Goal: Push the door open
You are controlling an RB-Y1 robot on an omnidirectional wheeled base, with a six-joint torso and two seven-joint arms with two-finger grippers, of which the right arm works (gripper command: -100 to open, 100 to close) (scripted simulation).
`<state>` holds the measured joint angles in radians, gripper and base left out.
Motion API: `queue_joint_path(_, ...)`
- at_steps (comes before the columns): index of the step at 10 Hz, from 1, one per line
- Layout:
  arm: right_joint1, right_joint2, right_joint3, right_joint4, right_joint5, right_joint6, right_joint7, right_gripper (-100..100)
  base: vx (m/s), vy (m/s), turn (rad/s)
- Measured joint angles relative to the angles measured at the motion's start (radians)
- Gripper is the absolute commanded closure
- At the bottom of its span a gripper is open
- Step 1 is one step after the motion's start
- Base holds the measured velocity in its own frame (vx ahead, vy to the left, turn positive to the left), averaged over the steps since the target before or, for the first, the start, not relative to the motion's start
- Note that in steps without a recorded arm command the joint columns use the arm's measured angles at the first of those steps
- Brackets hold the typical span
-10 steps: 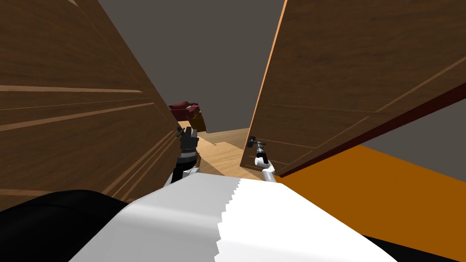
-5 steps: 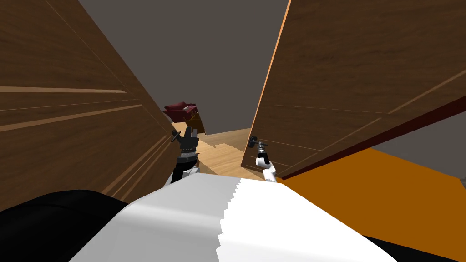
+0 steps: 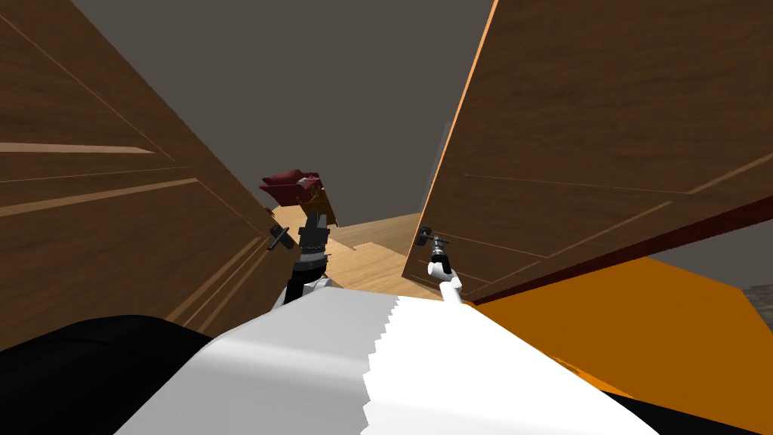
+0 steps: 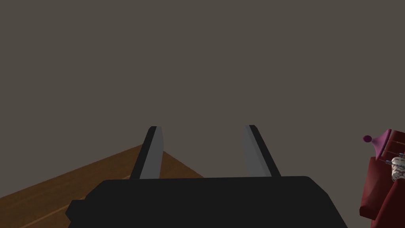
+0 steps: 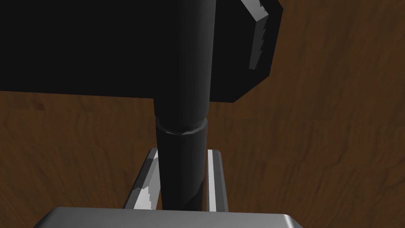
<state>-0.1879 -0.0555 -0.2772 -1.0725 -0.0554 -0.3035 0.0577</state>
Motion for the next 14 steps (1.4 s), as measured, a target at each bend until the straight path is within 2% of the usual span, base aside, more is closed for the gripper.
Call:
queue_joint_path(1, -0.006, -0.006, -0.014, 0.011, -0.003, -0.007, 0.001, 100, 0.191, 0.092, -0.089)
queue_joint_path(5, -0.003, -0.004, -0.058, 0.008, -0.01, -0.007, 0.011, 100, 0.185, 0.07, -0.063)
queue_joint_path(8, -0.003, -0.006, -0.078, 0.012, -0.014, -0.01, 0.014, 100, 0.114, 0.025, -0.042)
queue_joint_path(11, 0.002, -0.015, -0.1, 0.015, -0.02, -0.007, 0.016, 100, 0.175, 0.057, -0.064)
queue_joint_path(14, 0.004, -0.017, -0.139, 0.008, -0.025, -0.002, 0.028, 100, 0.225, 0.07, -0.074)
